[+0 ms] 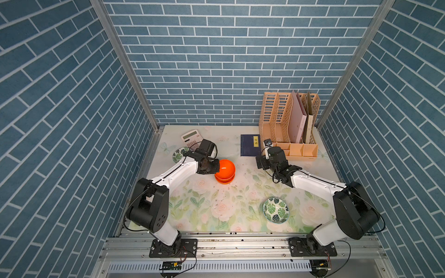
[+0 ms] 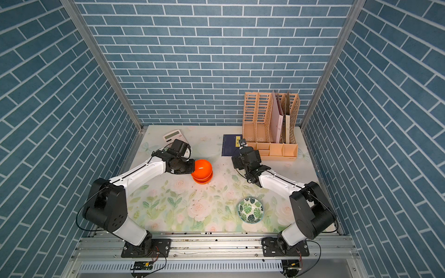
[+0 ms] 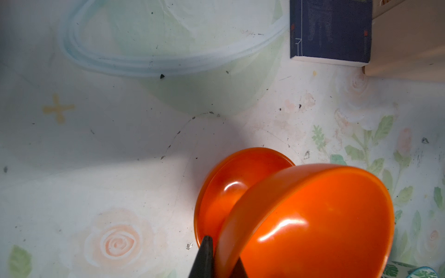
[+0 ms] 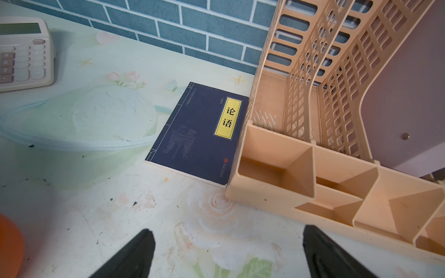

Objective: Stack the bowls
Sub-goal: Place the bowl on the bowl.

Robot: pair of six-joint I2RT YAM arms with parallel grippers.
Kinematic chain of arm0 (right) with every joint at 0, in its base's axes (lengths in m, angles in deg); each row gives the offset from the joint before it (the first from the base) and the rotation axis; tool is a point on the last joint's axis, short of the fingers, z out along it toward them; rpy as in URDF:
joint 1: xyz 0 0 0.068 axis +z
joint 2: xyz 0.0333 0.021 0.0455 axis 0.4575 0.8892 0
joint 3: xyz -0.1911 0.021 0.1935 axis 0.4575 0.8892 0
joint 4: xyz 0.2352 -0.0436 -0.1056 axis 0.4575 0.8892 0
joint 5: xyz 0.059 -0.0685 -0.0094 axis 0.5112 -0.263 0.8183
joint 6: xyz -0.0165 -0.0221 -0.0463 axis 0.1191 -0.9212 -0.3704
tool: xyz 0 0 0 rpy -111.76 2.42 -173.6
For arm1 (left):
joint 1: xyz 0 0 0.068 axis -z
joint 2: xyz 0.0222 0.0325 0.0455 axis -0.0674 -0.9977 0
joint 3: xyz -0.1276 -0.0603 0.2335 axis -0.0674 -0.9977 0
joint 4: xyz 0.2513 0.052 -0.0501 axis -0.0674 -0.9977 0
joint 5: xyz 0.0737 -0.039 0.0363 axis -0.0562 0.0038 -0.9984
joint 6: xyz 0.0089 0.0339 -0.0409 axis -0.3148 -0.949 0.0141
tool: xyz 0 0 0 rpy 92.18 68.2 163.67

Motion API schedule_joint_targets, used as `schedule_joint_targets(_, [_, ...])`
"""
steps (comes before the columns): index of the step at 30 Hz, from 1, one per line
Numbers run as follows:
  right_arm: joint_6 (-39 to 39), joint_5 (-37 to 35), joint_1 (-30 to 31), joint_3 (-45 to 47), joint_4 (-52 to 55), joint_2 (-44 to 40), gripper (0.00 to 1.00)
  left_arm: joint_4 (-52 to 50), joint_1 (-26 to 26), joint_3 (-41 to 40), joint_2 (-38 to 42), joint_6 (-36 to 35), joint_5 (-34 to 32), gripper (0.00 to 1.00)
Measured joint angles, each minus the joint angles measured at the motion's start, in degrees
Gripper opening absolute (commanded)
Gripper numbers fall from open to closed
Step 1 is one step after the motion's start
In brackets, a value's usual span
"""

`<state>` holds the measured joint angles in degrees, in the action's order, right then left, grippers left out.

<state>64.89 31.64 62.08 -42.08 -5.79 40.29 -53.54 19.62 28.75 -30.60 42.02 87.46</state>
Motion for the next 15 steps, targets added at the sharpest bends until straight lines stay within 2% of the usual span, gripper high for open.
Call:
schedule_joint_targets(6, [0.00,0.04,0.00,0.00,-0.22,0.00,1.00,0.22,0.00,0.00,-2.38,0.02,0.24,0.10])
schedule_joint_targets(15, [0.00,0.04,0.00,0.00,-0.22,0.00,1.00,0.15,0.00,0.00,-2.86,-0.04,-0.02,0.17])
